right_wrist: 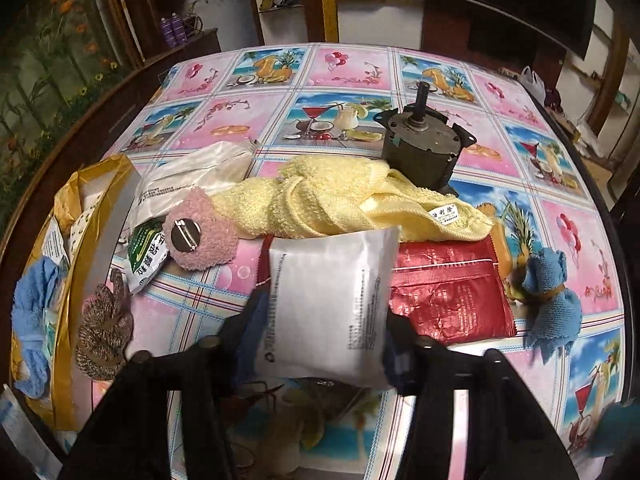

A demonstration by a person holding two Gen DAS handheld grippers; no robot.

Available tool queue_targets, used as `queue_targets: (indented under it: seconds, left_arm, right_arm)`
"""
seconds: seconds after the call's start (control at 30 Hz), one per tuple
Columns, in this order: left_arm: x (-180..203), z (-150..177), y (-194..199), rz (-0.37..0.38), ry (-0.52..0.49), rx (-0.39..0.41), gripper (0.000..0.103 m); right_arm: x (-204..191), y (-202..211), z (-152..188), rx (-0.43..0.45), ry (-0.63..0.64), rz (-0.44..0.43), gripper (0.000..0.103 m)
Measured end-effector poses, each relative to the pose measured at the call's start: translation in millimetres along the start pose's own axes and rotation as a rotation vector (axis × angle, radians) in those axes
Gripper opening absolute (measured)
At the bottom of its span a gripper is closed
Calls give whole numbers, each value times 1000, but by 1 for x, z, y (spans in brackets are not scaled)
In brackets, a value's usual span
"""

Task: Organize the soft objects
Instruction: 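Drop medicine packet into tray with left gripper while right gripper drops white envelope packet there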

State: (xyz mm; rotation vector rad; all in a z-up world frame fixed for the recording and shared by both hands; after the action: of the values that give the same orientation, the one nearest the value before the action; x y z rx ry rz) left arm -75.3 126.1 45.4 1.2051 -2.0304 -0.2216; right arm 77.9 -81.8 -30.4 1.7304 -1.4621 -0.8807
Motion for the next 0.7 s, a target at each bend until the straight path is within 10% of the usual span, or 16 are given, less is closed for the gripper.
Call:
queue_targets:
  seconds: [0.7]
  left_arm:
    - [-126, -27, 9, -250, 211, -51, 47]
  right_arm:
    - [-118, 63, -11, 73, 114, -350, 43]
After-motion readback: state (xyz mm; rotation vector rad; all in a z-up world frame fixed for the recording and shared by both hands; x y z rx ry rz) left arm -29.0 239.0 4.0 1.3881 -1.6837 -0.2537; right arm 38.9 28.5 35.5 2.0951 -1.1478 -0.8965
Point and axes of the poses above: each gripper's, at about its wrist camera, not at the fingertips, and y roughly against the way its jaws point, x to its right, z to its underside, the point moved 8 cm from there along -y, roughly the way its jaws point, and after that the axes turned 1 degree about -x, right-handed, at the moved point
